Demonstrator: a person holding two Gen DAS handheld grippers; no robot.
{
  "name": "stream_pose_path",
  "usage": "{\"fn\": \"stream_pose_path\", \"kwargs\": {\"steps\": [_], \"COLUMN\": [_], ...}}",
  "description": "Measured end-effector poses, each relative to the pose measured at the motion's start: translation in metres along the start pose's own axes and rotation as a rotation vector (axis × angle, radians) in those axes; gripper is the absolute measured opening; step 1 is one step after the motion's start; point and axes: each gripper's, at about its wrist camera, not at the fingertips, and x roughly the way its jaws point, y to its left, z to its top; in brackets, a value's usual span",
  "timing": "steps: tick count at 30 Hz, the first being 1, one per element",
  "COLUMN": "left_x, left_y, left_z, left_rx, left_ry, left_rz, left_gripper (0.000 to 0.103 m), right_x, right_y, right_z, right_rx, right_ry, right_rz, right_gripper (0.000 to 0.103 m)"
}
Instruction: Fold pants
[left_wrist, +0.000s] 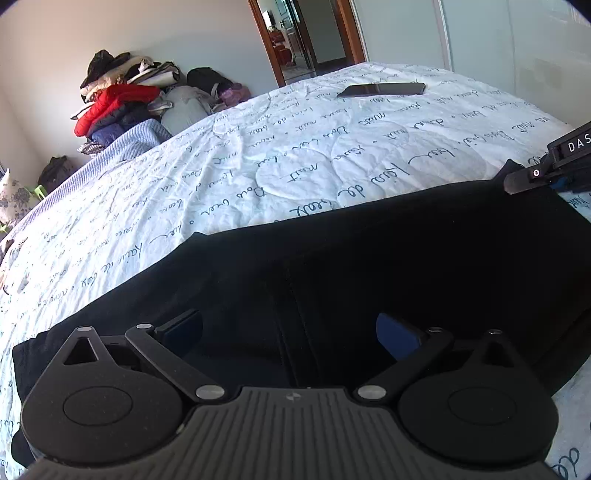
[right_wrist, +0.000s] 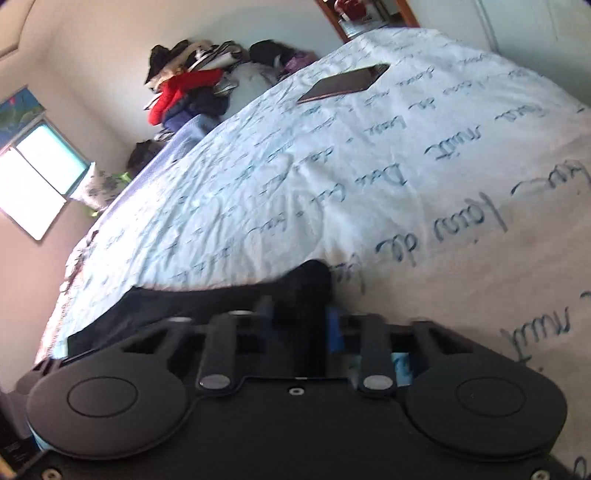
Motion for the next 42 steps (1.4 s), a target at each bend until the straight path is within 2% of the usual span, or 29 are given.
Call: {"fn": "stream_pose_path", "kwargs": {"steps": [3, 6, 7, 9, 12, 14, 15, 18, 20, 22, 26, 32, 38, 42], "left_x": [-0.001, -0.012, -0.017, -0.027, -0.026, -0.014, -0.010, -0.012, -0.014, -0.015, -0.017, -0.026, -0.039, -0.056], "left_y": [-0.001, 0.004, 0.007, 0.013, 0.017, 0.011, 0.008, 0.011, 0.015, 0.018, 0.024, 0.036, 0.058, 0.081], "left_z": [0.000, 0.001, 0.001, 0.000, -0.001, -0.005, -0.007, -0.007, -0.006, -0.005, -0.006, -0.010, -0.019, -0.030], "left_rx": [0.002, -0.006, -0.009, -0.029, -0.052, -0.050, -0.044, -0.073, -0.090, -0.106, -0.142, -0.150, -0.208, -0.244], "left_ry": [-0.012, -0.032, -0.041, -0.053, -0.016, 0.035, 0.054, 0.053, 0.049, 0.054, 0.069, 0.054, 0.043, 0.030], "left_rz": [0.008, 0.009, 0.007, -0.019, -0.090, -0.080, -0.056, -0.056, -0.060, -0.051, -0.059, -0.040, -0.028, 0.013], "left_gripper": [0.102, 0.099, 0.100, 0.101, 0.101, 0.099, 0.101, 0.099, 0.100, 0.100, 0.100, 0.100, 0.100, 0.100], "right_x": [-0.003, -0.017, -0.027, -0.042, -0.041, -0.031, -0.029, -0.040, -0.048, -0.044, -0.023, -0.034, -0.046, -0.046], "right_y": [0.016, 0.039, 0.051, 0.076, 0.097, 0.096, 0.094, 0.093, 0.102, 0.112, 0.118, 0.122, 0.148, 0.170], "right_z": [-0.007, -0.017, -0.024, -0.040, -0.065, -0.081, -0.085, -0.075, -0.068, -0.068, -0.085, -0.089, -0.093, -0.098], "right_rx": [-0.077, -0.201, -0.280, -0.436, -0.566, -0.614, -0.631, -0.556, -0.550, -0.551, -0.588, -0.546, -0.581, -0.616], "right_ry": [-0.023, -0.082, -0.115, -0.124, -0.018, 0.054, 0.049, 0.027, -0.015, -0.016, 0.067, 0.036, -0.009, -0.028], "right_rz": [-0.087, -0.261, -0.294, -0.274, -0.219, -0.235, -0.249, -0.251, -0.235, -0.218, -0.232, -0.248, -0.219, -0.187], "right_gripper": [0.011, 0.043, 0.044, 0.043, 0.043, 0.043, 0.043, 0.044, 0.045, 0.046, 0.049, 0.051, 0.057, 0.061]}}
